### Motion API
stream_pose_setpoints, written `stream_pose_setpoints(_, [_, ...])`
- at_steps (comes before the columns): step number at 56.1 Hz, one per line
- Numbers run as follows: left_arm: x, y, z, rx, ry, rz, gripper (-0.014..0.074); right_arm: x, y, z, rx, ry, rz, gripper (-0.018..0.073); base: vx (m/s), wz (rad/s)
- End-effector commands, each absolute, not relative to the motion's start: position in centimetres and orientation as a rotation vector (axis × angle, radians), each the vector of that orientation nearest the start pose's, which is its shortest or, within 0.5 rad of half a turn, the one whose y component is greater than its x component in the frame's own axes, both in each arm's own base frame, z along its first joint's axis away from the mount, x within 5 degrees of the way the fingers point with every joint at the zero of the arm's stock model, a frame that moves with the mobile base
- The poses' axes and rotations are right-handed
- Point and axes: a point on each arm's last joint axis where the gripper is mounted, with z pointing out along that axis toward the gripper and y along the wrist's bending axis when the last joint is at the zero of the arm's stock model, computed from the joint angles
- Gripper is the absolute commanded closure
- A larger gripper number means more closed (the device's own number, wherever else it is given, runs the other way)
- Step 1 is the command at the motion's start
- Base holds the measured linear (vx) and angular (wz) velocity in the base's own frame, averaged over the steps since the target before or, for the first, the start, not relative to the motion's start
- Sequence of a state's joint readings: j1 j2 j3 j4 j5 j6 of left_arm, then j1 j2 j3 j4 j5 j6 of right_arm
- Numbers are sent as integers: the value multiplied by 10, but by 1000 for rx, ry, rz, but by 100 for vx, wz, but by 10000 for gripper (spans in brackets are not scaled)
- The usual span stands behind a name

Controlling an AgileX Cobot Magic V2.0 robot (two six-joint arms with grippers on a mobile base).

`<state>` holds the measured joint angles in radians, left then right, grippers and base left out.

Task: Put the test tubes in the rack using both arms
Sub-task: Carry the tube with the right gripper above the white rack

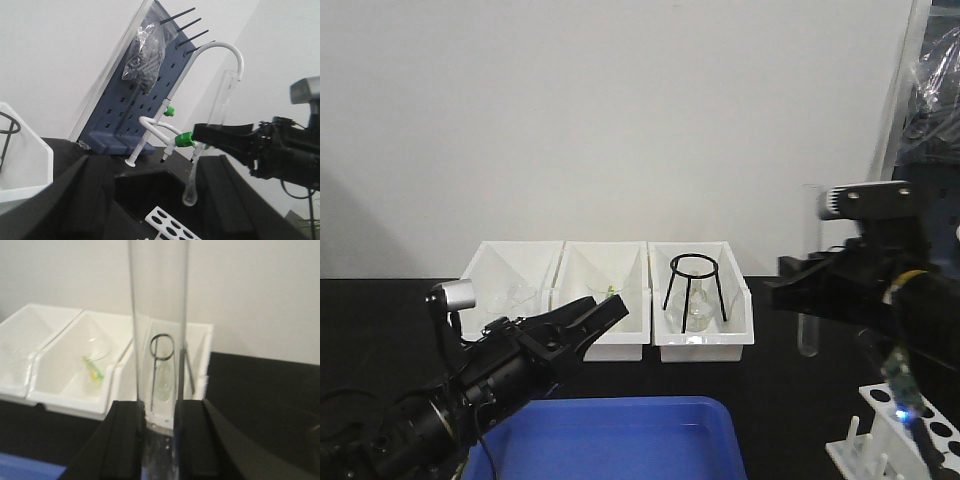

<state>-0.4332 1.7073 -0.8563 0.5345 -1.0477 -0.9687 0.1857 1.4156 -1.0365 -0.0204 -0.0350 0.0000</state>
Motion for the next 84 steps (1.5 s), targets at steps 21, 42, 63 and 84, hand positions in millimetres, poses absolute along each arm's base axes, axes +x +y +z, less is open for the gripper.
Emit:
stream_pose_setpoints(21, [303,-181,281,205,1407,-1217,91,257,-25,302,76,1482,-47,566,0,0])
stream_pose_setpoints(42, [303,-181,280,205,1407,-1216,91,265,-24,268,58,1544,-48,565,0,0])
stream_pose_setpoints(63, [303,-181,280,204,1408,-1217,91,270,-25,229,27,1512,-75,566,0,0])
stream_pose_setpoints(84, [303,-181,280,204,1408,-1217,91,279,-25,207,32,1555,-62,566,0,0])
